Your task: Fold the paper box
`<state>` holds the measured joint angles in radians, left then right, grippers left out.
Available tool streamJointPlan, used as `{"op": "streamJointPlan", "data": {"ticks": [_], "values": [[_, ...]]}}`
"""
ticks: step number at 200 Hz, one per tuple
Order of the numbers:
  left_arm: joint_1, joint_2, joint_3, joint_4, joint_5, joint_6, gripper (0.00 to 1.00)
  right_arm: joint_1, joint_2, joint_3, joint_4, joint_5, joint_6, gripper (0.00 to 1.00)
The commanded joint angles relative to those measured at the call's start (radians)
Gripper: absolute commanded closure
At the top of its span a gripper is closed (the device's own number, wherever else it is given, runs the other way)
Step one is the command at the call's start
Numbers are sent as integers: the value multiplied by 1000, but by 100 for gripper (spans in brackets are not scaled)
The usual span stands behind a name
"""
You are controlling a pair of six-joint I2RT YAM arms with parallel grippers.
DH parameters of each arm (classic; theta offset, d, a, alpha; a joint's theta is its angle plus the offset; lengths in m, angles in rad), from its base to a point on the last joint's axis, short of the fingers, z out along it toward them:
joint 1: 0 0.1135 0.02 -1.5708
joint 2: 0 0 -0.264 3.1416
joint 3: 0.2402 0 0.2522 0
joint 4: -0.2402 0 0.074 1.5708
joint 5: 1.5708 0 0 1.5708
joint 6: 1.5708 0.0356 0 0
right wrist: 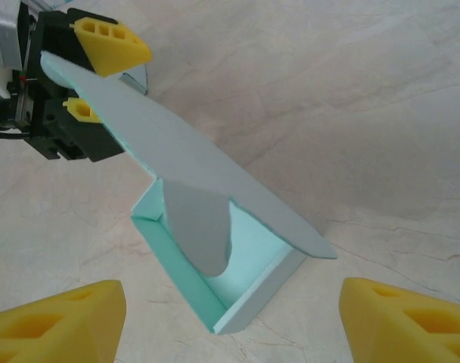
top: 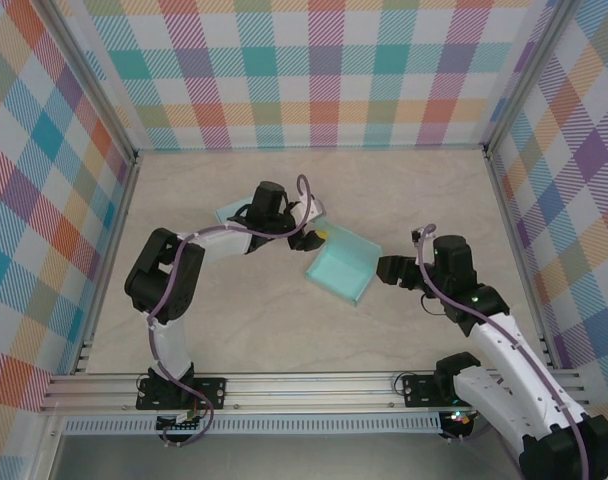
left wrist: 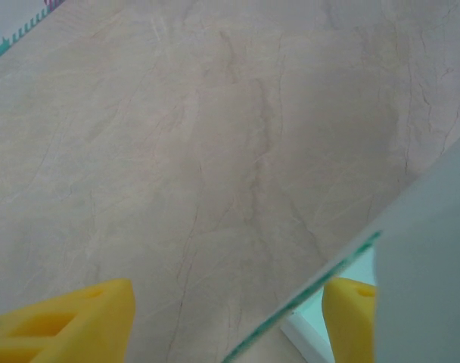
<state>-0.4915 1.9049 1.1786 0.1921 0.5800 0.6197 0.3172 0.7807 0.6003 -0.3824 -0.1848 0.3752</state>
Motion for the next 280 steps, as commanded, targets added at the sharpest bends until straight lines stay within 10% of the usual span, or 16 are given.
{"op": "streamJointPlan", "data": {"ticks": [1,110,211,280], "values": [[13,19,51,-41,59,12,42,-3,16,-12,46,-31,-35,27],[11,-15,24,-81,71,21,76,-2,253,21,177,16,-121,35],[7,-130,-79,-59,14,-79,96,13,429,97,235,-11,-138,68],[-111,-283,-234,44,-399,-349,100,59,480,146,270,58,-112,71]]}}
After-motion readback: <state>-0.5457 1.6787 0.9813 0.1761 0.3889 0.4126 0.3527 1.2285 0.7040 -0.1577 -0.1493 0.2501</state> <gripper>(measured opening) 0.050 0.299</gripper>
